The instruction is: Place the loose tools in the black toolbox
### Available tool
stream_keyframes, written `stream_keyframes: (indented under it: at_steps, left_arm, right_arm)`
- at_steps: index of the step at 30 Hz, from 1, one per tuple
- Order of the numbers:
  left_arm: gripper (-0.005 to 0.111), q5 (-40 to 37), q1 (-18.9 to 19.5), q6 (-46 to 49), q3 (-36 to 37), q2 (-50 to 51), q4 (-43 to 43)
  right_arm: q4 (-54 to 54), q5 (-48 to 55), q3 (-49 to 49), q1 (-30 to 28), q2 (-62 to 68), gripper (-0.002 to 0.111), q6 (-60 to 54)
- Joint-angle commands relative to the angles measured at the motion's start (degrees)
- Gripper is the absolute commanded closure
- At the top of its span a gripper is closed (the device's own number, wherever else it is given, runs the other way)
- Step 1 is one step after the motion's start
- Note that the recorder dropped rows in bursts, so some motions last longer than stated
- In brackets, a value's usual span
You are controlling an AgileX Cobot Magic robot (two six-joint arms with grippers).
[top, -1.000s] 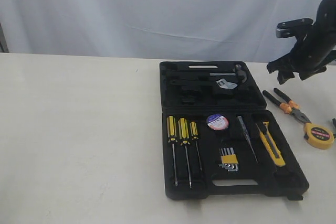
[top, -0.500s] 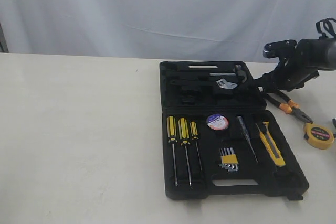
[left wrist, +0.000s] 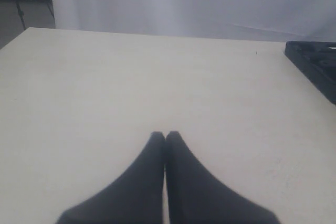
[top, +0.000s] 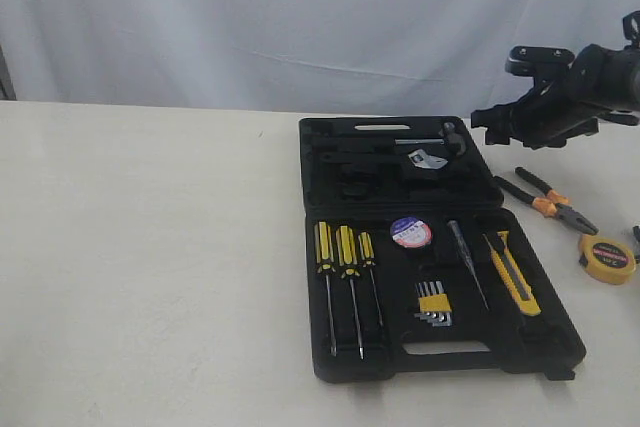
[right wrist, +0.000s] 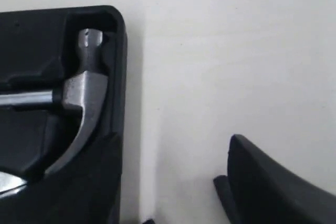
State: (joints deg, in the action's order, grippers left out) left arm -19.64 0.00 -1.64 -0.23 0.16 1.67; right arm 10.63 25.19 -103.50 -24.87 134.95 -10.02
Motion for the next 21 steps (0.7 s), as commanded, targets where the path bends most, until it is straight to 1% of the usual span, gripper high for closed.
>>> stream_keyframes:
  at_steps: [1, 11, 16, 21]
  left_arm:
    - [0.107, 0.0, -0.4, -0.1, 0.2, -0.2, 0.2]
    - [0.107, 0.0, -0.4, -0.1, 0.2, -0.2, 0.2]
    - [0.107, 0.0, -0.4, -0.1, 0.2, -0.2, 0.2]
    - [0.107, 0.0, -0.4, -0.1, 0.2, -0.2, 0.2]
  right_arm:
    - [0.0, -1.8, -0.4, -2.5, -0.7, 0.051, 0.3]
    - [0.0, -2.2, -0.4, -6.6, -0.9, 0.051, 1.5]
    - [-0.4, 9.3, -0.4, -7.6, -4.8, 0.051, 1.4]
    - [-0.7, 22.0, -0.4, -8.1, -9.2, 0.051, -3.0]
